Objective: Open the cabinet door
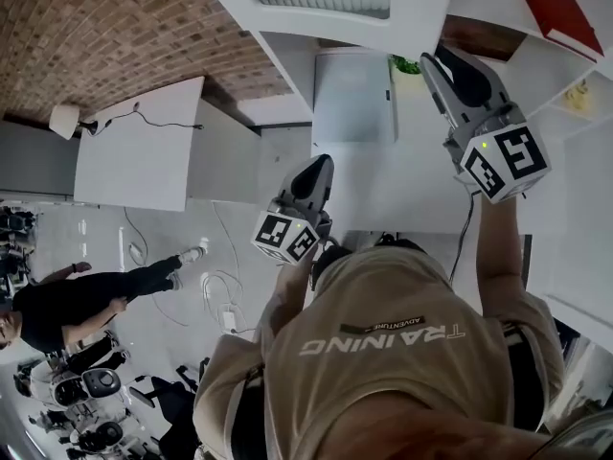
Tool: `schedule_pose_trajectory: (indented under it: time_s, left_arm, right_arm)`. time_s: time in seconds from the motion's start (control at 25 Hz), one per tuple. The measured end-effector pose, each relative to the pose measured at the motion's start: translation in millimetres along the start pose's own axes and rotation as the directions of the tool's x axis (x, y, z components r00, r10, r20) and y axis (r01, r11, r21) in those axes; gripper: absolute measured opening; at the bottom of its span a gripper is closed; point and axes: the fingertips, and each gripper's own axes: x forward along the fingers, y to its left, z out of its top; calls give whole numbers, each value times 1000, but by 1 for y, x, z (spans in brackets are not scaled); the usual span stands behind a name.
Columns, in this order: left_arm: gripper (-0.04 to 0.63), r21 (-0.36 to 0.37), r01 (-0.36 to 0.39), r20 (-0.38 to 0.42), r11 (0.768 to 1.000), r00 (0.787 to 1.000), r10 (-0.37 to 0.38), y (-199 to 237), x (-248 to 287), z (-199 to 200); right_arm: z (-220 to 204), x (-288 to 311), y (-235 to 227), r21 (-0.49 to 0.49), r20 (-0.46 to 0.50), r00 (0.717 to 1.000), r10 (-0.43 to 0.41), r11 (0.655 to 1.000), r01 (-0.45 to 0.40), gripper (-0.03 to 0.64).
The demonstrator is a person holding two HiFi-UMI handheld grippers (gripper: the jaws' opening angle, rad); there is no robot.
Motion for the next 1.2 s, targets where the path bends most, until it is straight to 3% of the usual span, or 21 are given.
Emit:
schedule_pose_trajectory:
  time_s: [0.24,0.52,0.76,1.2]
  left_arm:
    - [8,-1,62,18,998,998,-62,8,-29,13]
    - [8,-5,120,-19,993,993,-120,28,-69,15]
    - [8,-15,185,-12,983,983,-185,28,-84,17]
    - [8,-23,220,-37,975,975,-221,59,-145,6]
  right_arm:
    - [7,-10,25,6,-20,995,-94,996,94,84]
    - [12,-25,57,-1,-32,973,-227,974,227,84]
    - [14,-35,93,-21,-44,963,-268,963,267,80]
    - [19,-40,169,-64,2,941,-338,939,337,74]
